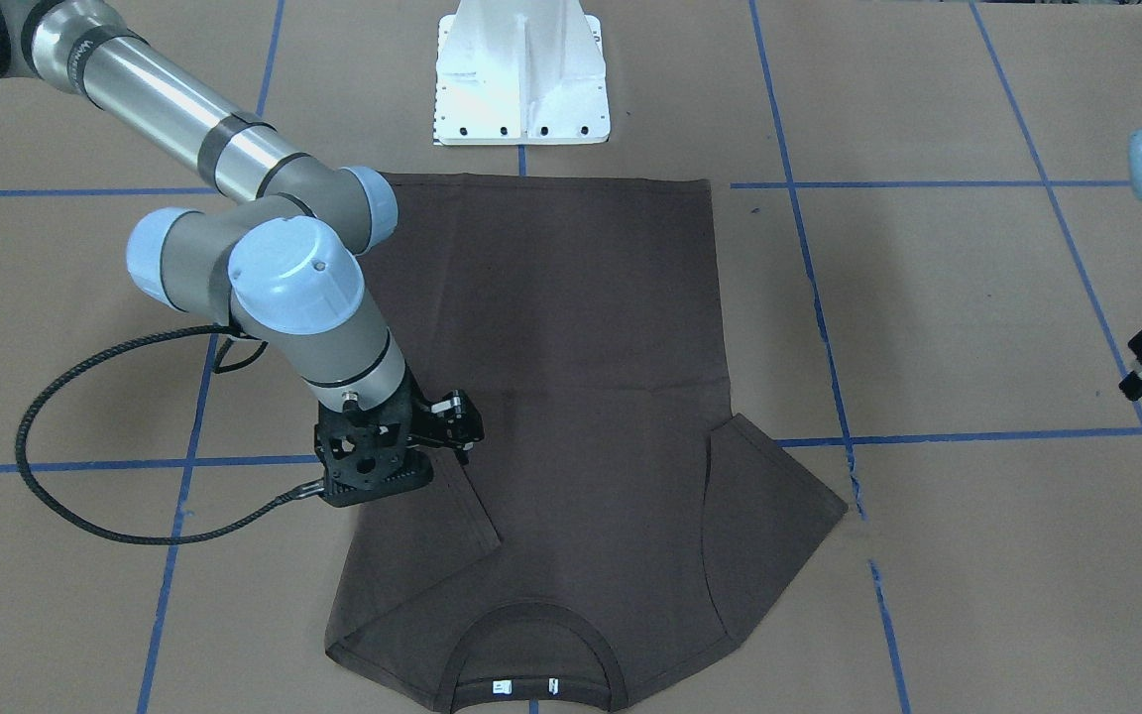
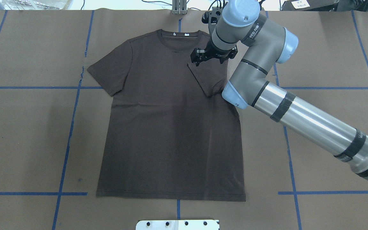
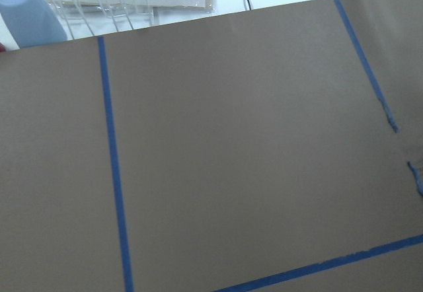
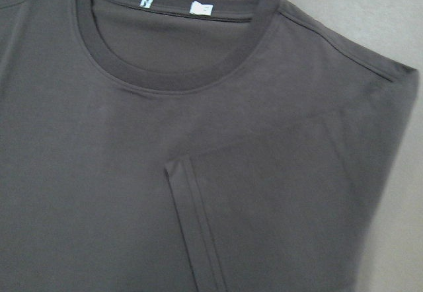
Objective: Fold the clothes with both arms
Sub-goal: 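Release the sleeve and raise the right gripper while the left arm approaches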
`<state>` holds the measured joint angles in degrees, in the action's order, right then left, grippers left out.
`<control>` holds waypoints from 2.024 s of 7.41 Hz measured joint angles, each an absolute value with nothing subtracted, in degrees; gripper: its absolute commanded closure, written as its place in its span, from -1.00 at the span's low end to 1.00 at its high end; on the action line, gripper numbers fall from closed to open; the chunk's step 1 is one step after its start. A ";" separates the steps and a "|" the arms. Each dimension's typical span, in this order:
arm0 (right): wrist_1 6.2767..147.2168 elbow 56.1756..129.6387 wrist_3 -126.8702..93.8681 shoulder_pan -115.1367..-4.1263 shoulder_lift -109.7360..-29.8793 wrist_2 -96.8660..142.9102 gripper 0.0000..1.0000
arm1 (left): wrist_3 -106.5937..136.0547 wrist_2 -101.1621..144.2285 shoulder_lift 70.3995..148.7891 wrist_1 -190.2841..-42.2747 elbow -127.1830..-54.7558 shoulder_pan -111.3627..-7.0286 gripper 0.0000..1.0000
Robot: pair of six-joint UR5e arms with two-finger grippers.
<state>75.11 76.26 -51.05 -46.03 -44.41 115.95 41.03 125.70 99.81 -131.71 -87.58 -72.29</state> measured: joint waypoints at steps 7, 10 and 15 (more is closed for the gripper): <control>92.90 94.40 -39.81 -54.07 -57.25 123.69 -1.00 | 71.54 95.79 112.76 -132.93 -80.60 -47.37 -1.00; 92.77 94.34 -39.73 -54.09 -57.62 123.57 -1.00 | 71.81 91.90 117.70 -133.05 -73.03 -46.10 -1.00; 92.55 93.97 -39.88 -53.97 -57.57 123.43 -1.00 | 71.59 89.51 119.11 -133.33 -70.22 -44.17 -0.55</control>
<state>92.55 93.97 -39.88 -53.97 -57.57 123.43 71.59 89.51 119.11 -133.33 -70.22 -44.17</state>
